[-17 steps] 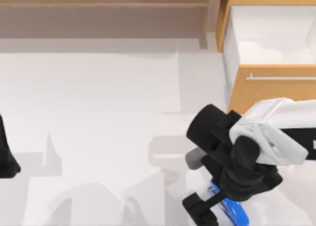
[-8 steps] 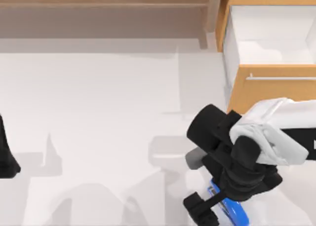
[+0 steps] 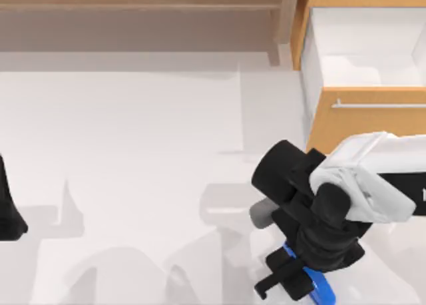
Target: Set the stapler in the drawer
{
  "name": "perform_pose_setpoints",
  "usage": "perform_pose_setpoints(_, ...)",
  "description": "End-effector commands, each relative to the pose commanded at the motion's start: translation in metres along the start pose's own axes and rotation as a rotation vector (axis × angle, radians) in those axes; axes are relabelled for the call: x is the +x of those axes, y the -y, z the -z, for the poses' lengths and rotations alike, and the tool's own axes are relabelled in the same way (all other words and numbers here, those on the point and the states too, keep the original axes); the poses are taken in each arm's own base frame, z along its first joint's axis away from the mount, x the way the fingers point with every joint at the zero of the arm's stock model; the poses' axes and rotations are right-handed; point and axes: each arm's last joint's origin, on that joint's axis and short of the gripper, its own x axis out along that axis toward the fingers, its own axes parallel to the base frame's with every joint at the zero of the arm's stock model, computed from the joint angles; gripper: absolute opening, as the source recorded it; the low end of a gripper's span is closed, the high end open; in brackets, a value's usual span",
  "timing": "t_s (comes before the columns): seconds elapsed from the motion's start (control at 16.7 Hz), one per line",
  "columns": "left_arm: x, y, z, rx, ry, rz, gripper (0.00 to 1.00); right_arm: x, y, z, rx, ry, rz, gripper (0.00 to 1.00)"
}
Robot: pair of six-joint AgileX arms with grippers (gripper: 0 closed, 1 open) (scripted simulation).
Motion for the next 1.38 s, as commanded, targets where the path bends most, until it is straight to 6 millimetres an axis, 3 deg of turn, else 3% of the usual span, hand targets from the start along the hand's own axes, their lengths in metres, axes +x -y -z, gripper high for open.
perform_pose_setpoints(0.42,0.000,0.000,0.000,0.000,0.000,0.000,1.00,0.000,0.000,0.000,0.000,0.000,0.000,0.00)
perform_pose_setpoints(0.9,0.000,0.000,0.000,0.000,0.000,0.000,1.00,-0.035,0.000,-0.001,-0.003,0.016,0.003,0.00)
perform_pose_setpoints(1.2,0.000,0.000,0.000,0.000,0.000,0.000,1.00,-0.035,0.000,-0.001,-0.002,0.012,0.003,0.00)
perform_pose_setpoints(1.38,0.000,0.000,0.000,0.000,0.000,0.000,1.00,-0.053,0.006,-0.013,0.029,0.072,0.008,0.00)
